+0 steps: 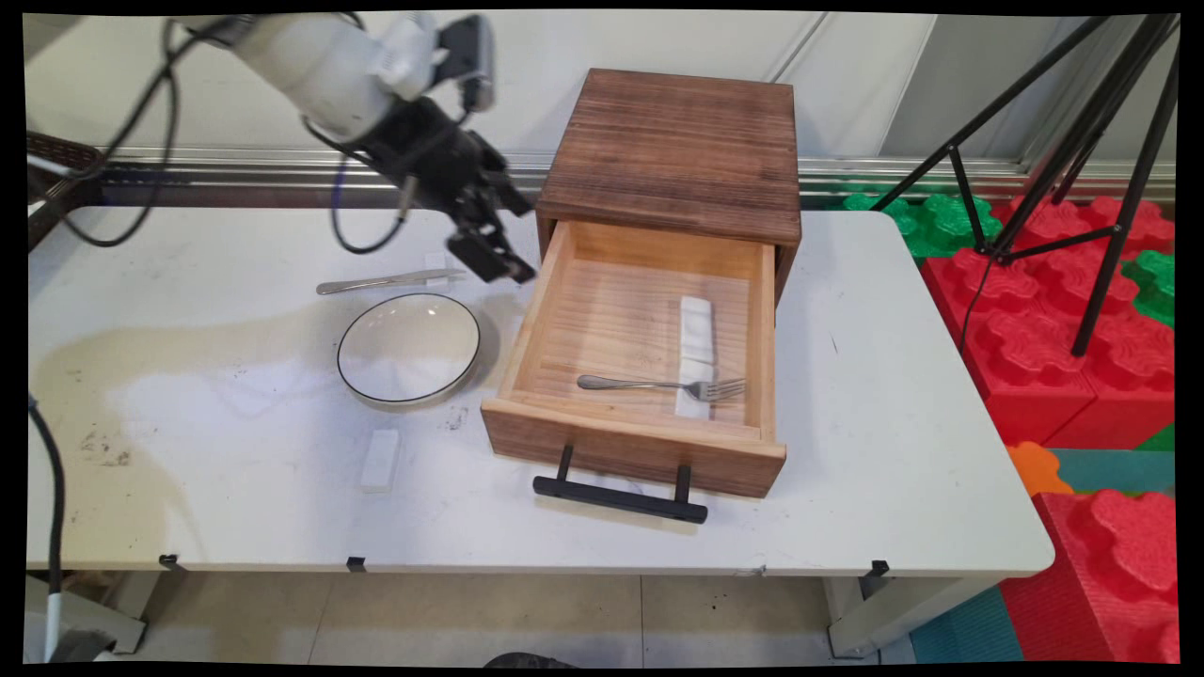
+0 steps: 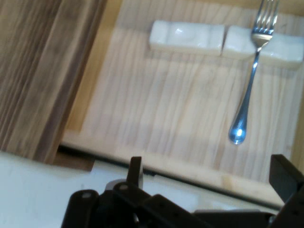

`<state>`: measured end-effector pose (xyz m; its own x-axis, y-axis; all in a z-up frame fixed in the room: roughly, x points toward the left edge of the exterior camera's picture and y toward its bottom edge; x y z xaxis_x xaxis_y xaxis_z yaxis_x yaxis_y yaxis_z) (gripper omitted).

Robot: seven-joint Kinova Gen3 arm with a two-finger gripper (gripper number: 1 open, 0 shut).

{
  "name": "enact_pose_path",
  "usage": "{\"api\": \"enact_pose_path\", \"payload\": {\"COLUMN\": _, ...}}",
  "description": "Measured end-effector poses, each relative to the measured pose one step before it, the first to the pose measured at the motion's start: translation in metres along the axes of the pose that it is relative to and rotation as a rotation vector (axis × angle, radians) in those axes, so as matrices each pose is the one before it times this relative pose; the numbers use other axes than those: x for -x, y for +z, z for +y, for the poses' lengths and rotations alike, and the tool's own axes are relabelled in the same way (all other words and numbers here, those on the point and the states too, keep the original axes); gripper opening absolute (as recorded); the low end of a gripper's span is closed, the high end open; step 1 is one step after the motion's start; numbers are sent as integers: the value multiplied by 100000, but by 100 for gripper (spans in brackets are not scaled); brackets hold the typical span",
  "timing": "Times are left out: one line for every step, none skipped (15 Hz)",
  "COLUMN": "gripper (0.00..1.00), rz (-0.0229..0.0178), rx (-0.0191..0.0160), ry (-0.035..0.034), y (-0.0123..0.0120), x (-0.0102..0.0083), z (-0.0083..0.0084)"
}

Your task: Pick up the knife from the left of the white plate

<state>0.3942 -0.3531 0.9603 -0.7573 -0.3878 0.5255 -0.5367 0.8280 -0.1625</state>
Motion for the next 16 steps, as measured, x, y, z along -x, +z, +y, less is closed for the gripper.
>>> {"api": "enact_pose_path", "payload": {"gripper": 100, "rz": -868, "rx": -1521, "ry": -2186, "y": -853, "x": 790, "z": -84}}
{"api": "enact_pose_path", "payload": {"gripper": 100, "rz": -742, "rx": -1252, "ry": -1803, "y": -657, "x": 648, "z": -94}}
{"api": "enact_pose_path", "payload": {"gripper": 100, "rz": -1157, "rx": -1686, "ry": -2192, "y": -731, "x": 850, "z": -190}}
{"api": "enact_pose_path", "payload": {"gripper": 100, "rz": -924, "rx": -1351, "ry": -1500, "y": -481, "x": 631, "z": -199}}
{"api": "enact_pose_path", "payload": {"gripper": 100, "rz": -876, "rx": -1309, "ry": -1153, "y": -341, "x": 517, "z": -258}}
{"api": "enact_pose_path", "payload": {"gripper": 100, "rz": -1005, "rx": -1627, "ry": -1033, "y": -280, "x": 513, "z": -399}}
{"api": "enact_pose_path", "payload": {"gripper": 100, "rz": -1101, "rx": -1631, "ry": -699, "y": -149, "x": 415, "z": -464}}
{"api": "enact_pose_path", "payload": {"gripper": 100, "rz": -1148, "rx": -1428, "ry": -425, "y": -5, "x": 287, "z": -467}}
{"api": "enact_pose_path", "payload": {"gripper": 100, "rz": -1421, "rx": -1831, "ry": -137, "y": 114, "x": 222, "z": -616}}
{"api": "enact_pose_path", "payload": {"gripper": 100, "rz": -1483, "rx": -1832, "ry": -121, "y": 194, "x": 226, "z": -653}}
{"api": "enact_pose_path", "payload": {"gripper": 100, "rz": -1334, "rx": -1465, "ry": 17, "y": 283, "x": 126, "z": -615}}
{"api": "enact_pose_path", "payload": {"gripper": 100, "rz": -1716, "rx": -1611, "ry": 329, "y": 431, "x": 107, "z": -753}}
{"api": "enact_pose_path", "payload": {"gripper": 100, "rz": -2044, "rx": -1155, "ry": 402, "y": 578, "x": 60, "z": -743}}
{"api": "enact_pose_path", "payload": {"gripper": 100, "rz": -1875, "rx": -864, "ry": 236, "y": 512, "x": 94, "z": -605}}
{"api": "enact_pose_path", "payload": {"gripper": 100, "rz": -2476, "rx": -1059, "ry": 345, "y": 757, "x": 127, "z": -813}}
{"api": "enact_pose_path", "payload": {"gripper": 100, "rz": -1953, "rx": -593, "ry": 304, "y": 681, "x": 101, "z": -620}}
